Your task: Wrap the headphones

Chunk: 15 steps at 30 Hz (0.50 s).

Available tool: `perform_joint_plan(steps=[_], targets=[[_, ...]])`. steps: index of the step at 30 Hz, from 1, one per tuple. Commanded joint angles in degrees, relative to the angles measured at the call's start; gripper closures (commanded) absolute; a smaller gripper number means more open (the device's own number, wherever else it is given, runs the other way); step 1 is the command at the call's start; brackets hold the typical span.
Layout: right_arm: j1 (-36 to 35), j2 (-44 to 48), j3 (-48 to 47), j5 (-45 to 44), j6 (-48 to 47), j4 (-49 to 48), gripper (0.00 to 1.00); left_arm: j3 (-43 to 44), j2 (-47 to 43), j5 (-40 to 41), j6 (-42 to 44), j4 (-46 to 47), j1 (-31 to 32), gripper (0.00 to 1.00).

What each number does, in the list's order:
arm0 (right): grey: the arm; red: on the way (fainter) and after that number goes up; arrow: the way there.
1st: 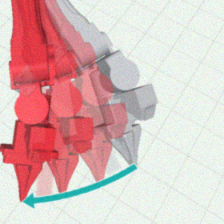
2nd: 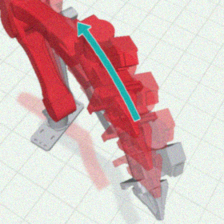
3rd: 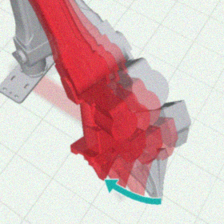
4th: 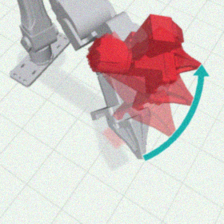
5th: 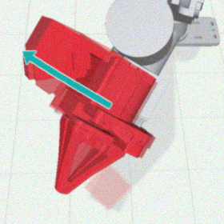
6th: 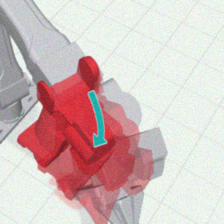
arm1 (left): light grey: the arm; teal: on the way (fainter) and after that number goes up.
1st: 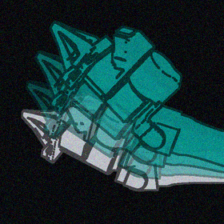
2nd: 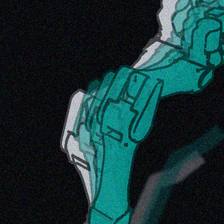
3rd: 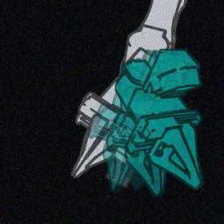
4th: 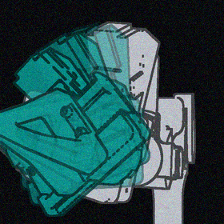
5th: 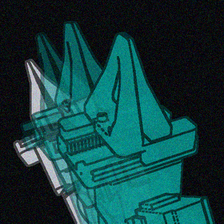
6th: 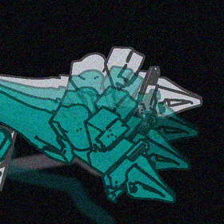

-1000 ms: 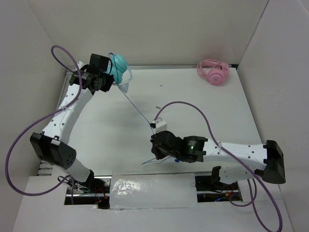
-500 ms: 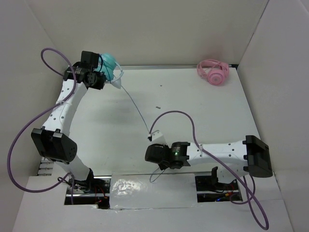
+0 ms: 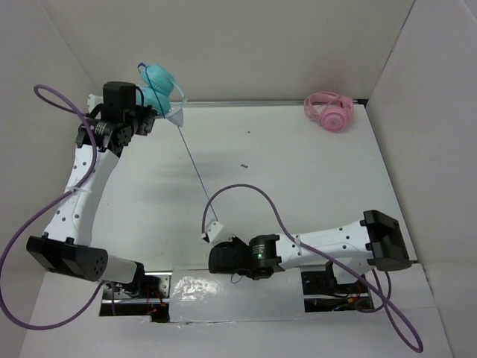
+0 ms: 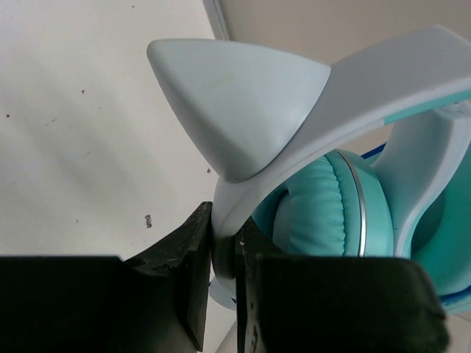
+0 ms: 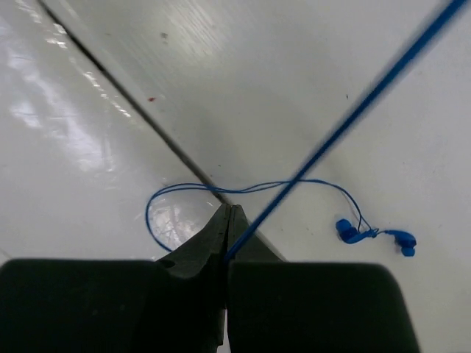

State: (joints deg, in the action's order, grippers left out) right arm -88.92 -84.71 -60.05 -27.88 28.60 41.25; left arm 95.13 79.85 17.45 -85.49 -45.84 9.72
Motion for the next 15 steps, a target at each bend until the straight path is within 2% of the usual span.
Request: perform_joint_plan(steps=[1, 6, 11, 15], targets=[[-3.61, 4.46, -4.81, -2.09, -5.82, -3.55, 1.00, 4.71, 1.97, 1.97, -0.90, 1.99, 0.83, 1.00], [-4.50, 5.69, -12.52, -1.12, -13.21, -0.58, 1.00, 0.41, 5.04, 0.21, -1.52, 3.91, 2.05, 1.00], [-4.50, 5.78, -20.70, -11.22, -14.97, 5.67, 1.00, -3.62, 6.98, 3.55, -0.82, 4.18, 5.66, 1.00], [-4.33, 9.55, -24.58, -17.55, -19.18, 5.16, 1.00, -9.87, 5.93, 5.22, 1.21, 6.82, 8.12, 1.00]])
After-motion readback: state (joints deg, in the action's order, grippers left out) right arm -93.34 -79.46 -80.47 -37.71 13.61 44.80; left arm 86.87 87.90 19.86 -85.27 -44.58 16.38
